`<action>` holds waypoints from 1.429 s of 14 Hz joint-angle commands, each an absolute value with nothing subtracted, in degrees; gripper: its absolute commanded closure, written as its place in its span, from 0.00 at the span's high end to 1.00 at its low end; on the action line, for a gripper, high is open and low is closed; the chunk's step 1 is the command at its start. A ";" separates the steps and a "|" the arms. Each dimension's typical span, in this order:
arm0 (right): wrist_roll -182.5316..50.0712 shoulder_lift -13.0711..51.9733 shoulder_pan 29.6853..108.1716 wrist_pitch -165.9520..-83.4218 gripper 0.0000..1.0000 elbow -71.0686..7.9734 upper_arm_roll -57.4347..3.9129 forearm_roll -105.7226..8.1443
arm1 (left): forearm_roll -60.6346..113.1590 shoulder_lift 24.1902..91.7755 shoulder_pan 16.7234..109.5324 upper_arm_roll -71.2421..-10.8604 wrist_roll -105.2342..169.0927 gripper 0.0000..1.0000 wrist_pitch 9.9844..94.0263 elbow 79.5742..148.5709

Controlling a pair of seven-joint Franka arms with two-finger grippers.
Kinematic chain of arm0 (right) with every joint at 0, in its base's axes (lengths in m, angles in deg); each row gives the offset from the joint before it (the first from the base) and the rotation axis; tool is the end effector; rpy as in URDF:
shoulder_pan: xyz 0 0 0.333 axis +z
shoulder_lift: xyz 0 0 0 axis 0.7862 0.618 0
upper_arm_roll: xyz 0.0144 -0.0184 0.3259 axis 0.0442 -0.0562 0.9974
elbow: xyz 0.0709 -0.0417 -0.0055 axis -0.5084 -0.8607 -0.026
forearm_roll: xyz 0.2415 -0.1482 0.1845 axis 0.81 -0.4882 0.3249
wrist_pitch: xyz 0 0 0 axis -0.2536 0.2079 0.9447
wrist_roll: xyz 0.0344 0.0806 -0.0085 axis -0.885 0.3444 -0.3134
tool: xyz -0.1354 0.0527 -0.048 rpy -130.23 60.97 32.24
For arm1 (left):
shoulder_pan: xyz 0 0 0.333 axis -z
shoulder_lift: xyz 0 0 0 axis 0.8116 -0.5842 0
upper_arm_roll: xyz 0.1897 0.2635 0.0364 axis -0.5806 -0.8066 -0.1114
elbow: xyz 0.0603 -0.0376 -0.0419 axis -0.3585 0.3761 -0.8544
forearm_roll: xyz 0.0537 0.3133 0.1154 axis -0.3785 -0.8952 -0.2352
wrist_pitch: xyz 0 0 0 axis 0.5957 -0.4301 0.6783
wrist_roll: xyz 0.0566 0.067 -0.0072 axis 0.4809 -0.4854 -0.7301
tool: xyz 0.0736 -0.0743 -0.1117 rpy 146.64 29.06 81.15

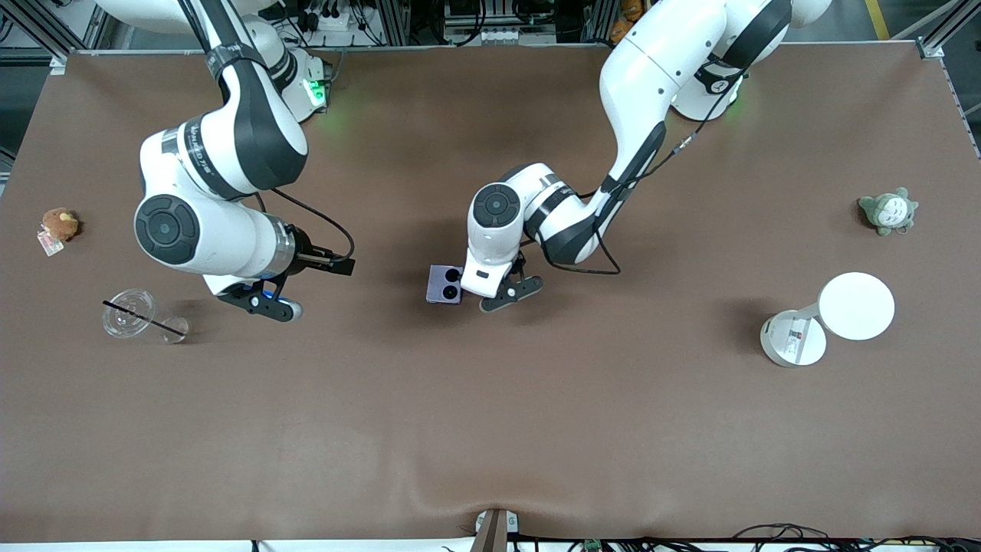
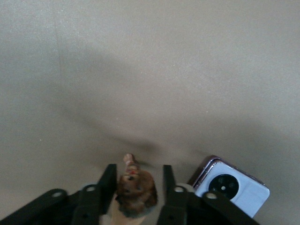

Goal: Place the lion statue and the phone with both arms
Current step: 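Lower the right gripper over the white phone while the left gripper descends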

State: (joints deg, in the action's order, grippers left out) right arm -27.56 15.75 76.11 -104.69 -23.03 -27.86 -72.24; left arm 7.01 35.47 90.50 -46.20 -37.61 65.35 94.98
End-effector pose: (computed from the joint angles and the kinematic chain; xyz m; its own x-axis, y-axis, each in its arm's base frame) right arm 0.5325 0.2127 0.4103 0.9001 -0.3045 -0.3115 -0.3237 -0.9461 -0.0105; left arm 0.4877 -0.5036 0.2092 0.9087 0.4172 -0.0137 0.4173 -0.9069 0.0580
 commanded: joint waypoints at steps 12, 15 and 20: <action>-28.17 28.49 89.17 -127.18 1.00 -25.08 -28.26 -71.40 | 6.20 49.92 76.25 -46.19 0.02 0.00 47.79 97.31; -24.72 31.05 91.55 -128.15 1.00 -23.58 -28.34 -72.10 | 6.28 55.99 70.09 -46.11 12.67 0.00 47.78 103.82; -25.69 34.48 92.61 -132.29 1.00 -22.96 -28.34 -73.06 | 6.46 58.73 60.07 -45.93 30.53 0.00 48.92 107.96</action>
State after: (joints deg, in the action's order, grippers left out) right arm -25.75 32.93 91.91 -132.31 -24.68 -27.68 -72.17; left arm 6.84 56.65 63.48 -46.81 25.14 47.55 104.54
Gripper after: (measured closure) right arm 0.000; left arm 0.656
